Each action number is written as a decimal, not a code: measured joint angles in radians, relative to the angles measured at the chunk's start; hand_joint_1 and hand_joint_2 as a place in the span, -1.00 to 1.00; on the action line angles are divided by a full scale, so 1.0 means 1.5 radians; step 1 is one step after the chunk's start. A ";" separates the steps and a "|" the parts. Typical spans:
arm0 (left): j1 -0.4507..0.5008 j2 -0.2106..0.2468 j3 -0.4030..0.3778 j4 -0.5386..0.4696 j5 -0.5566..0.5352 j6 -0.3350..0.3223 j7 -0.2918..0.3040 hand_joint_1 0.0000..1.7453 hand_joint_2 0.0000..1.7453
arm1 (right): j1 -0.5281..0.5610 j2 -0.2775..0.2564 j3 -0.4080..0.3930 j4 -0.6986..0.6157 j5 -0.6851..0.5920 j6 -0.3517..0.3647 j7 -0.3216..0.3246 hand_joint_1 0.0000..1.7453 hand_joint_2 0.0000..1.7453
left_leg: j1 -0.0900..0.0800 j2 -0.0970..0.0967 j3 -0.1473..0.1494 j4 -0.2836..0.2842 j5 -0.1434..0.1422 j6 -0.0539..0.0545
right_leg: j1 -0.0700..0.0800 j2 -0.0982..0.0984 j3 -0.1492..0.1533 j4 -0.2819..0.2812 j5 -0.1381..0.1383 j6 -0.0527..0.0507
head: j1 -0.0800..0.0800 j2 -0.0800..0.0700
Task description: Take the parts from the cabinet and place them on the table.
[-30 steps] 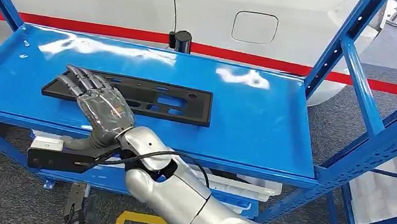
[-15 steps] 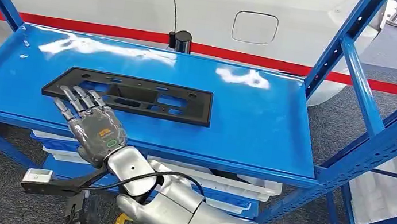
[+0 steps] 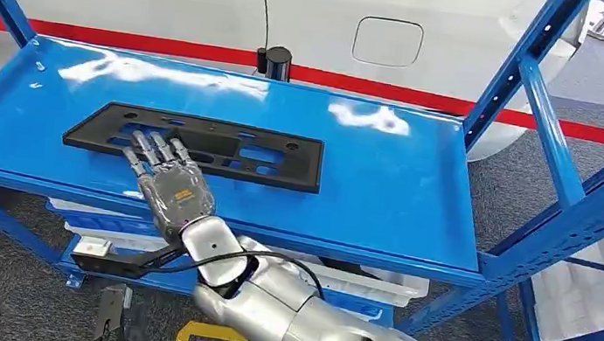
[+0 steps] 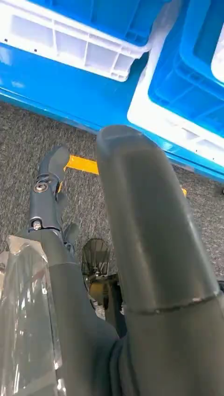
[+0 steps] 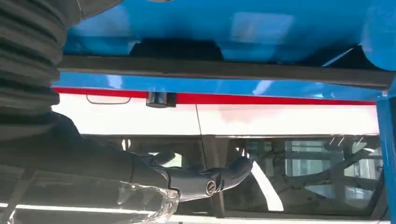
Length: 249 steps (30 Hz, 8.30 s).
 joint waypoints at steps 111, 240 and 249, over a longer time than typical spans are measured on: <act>0.017 0.011 -0.004 -0.010 -0.040 -0.034 -0.103 -1.00 -1.00 | 0.106 -0.039 -0.458 -0.045 0.327 0.013 0.015 -1.00 1.00 | 0.000 0.000 0.001 0.000 0.000 0.001 | 0.000 0.000 0.001 0.000 0.000 0.000 | 0.000 0.000; -0.003 -0.011 -0.068 -0.042 -0.042 -0.096 -0.057 -1.00 -1.00 | 0.062 0.006 -0.137 -0.110 0.276 0.043 0.022 -1.00 1.00 | -0.001 -0.012 0.005 -0.002 -0.003 0.018 | -0.002 0.027 -0.098 0.189 -0.076 -0.010 | 0.000 0.000; 0.032 0.008 -0.038 -0.006 -0.028 -0.051 -0.013 -1.00 -1.00 | 0.056 0.010 -0.115 -0.149 0.261 0.058 0.021 -1.00 1.00 | -0.004 -0.018 -0.002 0.007 -0.013 -0.003 | -0.001 0.029 -0.014 0.008 0.008 -0.021 | -0.001 0.000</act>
